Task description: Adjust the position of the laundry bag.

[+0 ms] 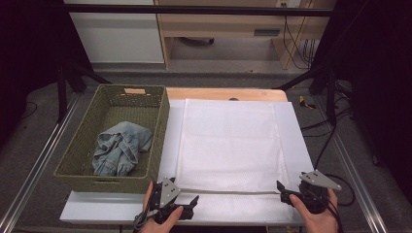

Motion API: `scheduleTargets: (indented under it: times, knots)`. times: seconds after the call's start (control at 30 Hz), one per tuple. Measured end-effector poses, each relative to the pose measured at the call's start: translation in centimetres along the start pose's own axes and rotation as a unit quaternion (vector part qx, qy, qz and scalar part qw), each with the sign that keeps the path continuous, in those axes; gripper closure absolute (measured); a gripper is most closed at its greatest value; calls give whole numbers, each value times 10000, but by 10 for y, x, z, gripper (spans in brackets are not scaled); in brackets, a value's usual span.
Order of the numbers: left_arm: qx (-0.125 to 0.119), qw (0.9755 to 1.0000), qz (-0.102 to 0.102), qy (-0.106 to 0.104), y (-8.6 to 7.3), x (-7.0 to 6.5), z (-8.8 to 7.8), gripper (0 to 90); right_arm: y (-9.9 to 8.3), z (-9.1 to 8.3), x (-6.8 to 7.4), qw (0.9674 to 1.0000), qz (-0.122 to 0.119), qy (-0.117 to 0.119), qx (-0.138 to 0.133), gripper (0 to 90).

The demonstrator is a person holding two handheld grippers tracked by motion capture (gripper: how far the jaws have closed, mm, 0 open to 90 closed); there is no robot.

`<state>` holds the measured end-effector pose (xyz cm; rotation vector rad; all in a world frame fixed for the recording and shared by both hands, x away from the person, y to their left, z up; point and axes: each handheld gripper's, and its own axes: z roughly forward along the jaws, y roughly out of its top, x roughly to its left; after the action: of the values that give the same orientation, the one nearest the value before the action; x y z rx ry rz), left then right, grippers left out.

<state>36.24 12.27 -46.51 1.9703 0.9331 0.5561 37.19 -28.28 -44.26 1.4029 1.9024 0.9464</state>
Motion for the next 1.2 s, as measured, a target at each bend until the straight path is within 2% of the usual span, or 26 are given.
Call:
scheduleTargets:
  times: [0.03,0.07,0.17,0.23,0.3,0.37,0.43,0.53,0.63,0.87,1.0,1.2]
  knots:
    - [26,10000,32,9,0,0,0,41,9,4,-1,10000,-45,46,42,97]
    - [31,10000,27,16,-1,-1,0,41,9,4,-1,10000,-45,46,42,97]
    - [37,9999,66,79,-1,0,0,43,24,17,-6,9999,-103,35,111,100]
    - [16,9999,30,120,-2,0,-1,45,27,19,-7,9999,-63,24,133,102]
    - [2,9999,-12,124,-2,-1,-1,46,38,30,-13,9998,-28,28,174,100]
    - [14,9999,21,139,-2,-1,-1,49,41,33,-14,9998,-2,22,182,100]
    - [32,9999,69,154,-2,-2,-1,51,51,41,-19,9997,78,39,246,125]
    - [39,9998,75,195,-3,-4,0,54,58,50,-23,9997,152,84,163,157]
    - [74,9998,79,170,-3,-5,1,56,60,53,-24,9998,121,80,168,167]
    - [145,9995,85,255,-4,-7,3,65,50,55,-24,9998,129,86,81,238]
    - [146,9995,29,284,-4,-6,3,81,43,63,-27,9996,119,56,232,336]
    - [190,9994,5,283,-4,-7,4,99,34,70,-30,9989,109,26,450,433]
